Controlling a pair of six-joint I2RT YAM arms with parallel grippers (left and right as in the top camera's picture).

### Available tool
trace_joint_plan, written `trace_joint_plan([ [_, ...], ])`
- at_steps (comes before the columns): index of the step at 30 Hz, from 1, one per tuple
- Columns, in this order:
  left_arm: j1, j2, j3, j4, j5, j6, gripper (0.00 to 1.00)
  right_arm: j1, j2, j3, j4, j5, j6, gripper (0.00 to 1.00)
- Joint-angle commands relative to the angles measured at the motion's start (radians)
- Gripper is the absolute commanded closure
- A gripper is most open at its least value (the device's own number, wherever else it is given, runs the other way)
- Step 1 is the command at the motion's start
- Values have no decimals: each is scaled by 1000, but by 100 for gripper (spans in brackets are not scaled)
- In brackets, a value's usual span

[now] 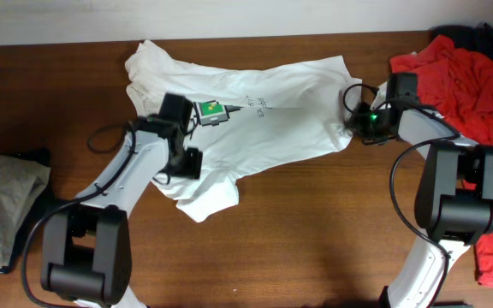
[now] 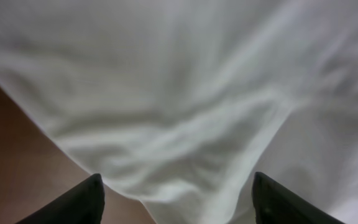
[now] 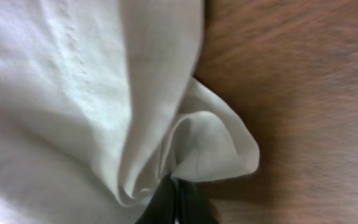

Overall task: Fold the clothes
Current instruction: 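Grasp the shirt's top corners with left and right grippers, then lift and fling the shirt forward, then lay it flat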

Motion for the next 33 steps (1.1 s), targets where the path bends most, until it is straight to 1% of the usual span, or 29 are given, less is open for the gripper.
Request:
trace_joint_plan([
  [1,-6,-17,-107,7,51,-58,22,-15,33,-24,-39,70,-46,96],
  [4,-6,-18,-208,107,51,-91,21,-15,33,-24,-45,70,-54,96],
  [5,-6,-18,-235,140,51,-112,20,-15,33,-24,-46,64,-65,96],
  [8,-5,-18,-283,214,35,-158,13,-15,33,-24,-53,63,-77,96],
  [10,9,-18,-296,270,36,-186,13,-15,33,-24,-52,63,-76,96],
  [11,17,-18,-296,291,39,-194,28,-15,33,-24,-52,63,-77,96],
  [12,27,-18,-296,307,49,-194,73,-15,33,-24,-55,63,-76,96],
  [13,29,-18,-296,314,51,-194,100,-15,33,-24,-56,63,-76,96],
  [17,29,-19,-288,373,42,-193,100,-14,31,-23,-55,63,-87,96],
  [19,29,-32,-249,369,-7,-189,100,-15,14,0,-78,72,-115,96],
  [20,29,-63,-207,369,-58,-179,100,-15,-21,41,-122,95,-132,96],
  [21,29,-95,-165,369,-75,-152,100,-15,-45,71,-156,107,-150,96],
  [22,29,-129,-127,368,-75,-126,100,-14,-82,124,-220,136,-152,96],
  [26,29,-262,-3,365,-135,-90,100,-14,-168,300,-404,204,-204,96],
  [28,29,-313,39,364,-166,-53,100,-14,-197,433,-522,237,-253,96],
  [30,29,-347,71,365,-233,-43,100,-14,-202,579,-643,286,-265,96],
  [32,29,-351,103,365,-249,-6,100,-14,-202,687,-719,320,-286,96],
  [33,29,-351,130,365,-249,7,100,-14,-202,773,-776,339,-287,96],
])
